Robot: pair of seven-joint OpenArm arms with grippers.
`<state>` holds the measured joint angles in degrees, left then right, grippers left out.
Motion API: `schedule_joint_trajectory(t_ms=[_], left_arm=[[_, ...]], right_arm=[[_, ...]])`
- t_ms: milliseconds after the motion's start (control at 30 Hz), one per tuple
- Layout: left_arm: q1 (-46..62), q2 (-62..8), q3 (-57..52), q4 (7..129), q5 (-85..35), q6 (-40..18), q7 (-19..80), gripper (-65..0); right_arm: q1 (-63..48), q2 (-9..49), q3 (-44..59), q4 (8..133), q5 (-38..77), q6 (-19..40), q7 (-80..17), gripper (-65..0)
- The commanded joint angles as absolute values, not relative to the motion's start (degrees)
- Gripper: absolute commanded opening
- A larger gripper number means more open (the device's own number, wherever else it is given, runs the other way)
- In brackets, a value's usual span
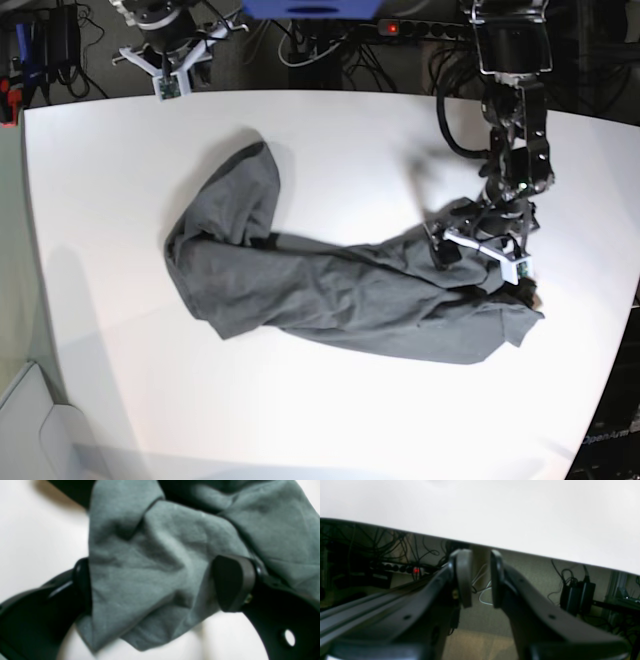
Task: Layout the t-shirt on the table in an organized manner, then fold the t-shirt properly
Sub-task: 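Lower the t-shirt onto the table and release it from the left gripper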
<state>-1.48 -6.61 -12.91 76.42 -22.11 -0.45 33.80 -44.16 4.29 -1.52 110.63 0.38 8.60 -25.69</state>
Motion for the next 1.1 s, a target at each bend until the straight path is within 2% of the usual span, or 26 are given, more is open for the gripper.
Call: schedule_joint_trajectory(t_ms=[0,233,400,433,500,567,700,733,833,900,1067], left_arm=[[-1.54,-6.64,-12.79,76.35,-22.90,-0.31,35.91,0.0],[-1.36,-6.81,-12.70,76.35,-22.55,-0.48,36.00,0.0],[-1.01,-6.81,-12.79,76.35,-22.29,-2.68,36.00,-1.2],[-0.57,-6.81,-12.79,76.35,-22.29,-2.68,36.00,-3.4],[-0.31,-6.81,-13.05,76.35,-22.73,-2.68,36.00,-11.9],[-0.22,-6.81,-13.23,76.35,-22.73,-2.68,36.00,-24.9],[0.75,-6.81,-13.23,76.88,-22.73,-2.15,36.09,-60.2],[1.19,-6.81,-13.23,77.14,-22.73,-2.15,36.09,-65.0],[1.71,-7.34,-13.76,80.31,-22.46,-2.15,39.69,-61.8],[2.59,-7.60,-15.60,84.44,-22.81,-2.15,44.88,-65.0],[5.58,-7.60,-21.58,97.10,-22.81,-2.33,54.46,-64.6]], right_arm=[[-44.62,4.53,-1.36,111.43,0.48,8.84,-24.57,-50.4],[-44.62,4.53,-1.45,111.43,0.48,8.84,-24.57,-50.4],[-44.62,4.53,-1.45,111.43,0.48,8.84,-24.57,-50.4],[-44.62,4.53,-1.45,111.43,0.48,8.84,-24.57,-50.4],[-44.62,4.53,-1.45,111.43,0.48,8.84,-24.57,-50.4],[-44.62,4.53,-1.54,111.43,0.48,8.84,-24.57,-50.4],[-44.62,4.53,-1.54,111.43,0.48,8.84,-24.57,-50.4],[-44.62,4.53,-1.54,111.43,0.48,8.84,-24.57,-50.4],[-44.62,4.53,-1.54,111.43,0.48,8.84,-24.57,-50.4],[-44.62,4.53,-1.54,111.43,0.48,8.84,-24.57,-50.4],[-44.62,4.53,-1.54,111.43,0.48,8.84,-24.57,-50.4]])
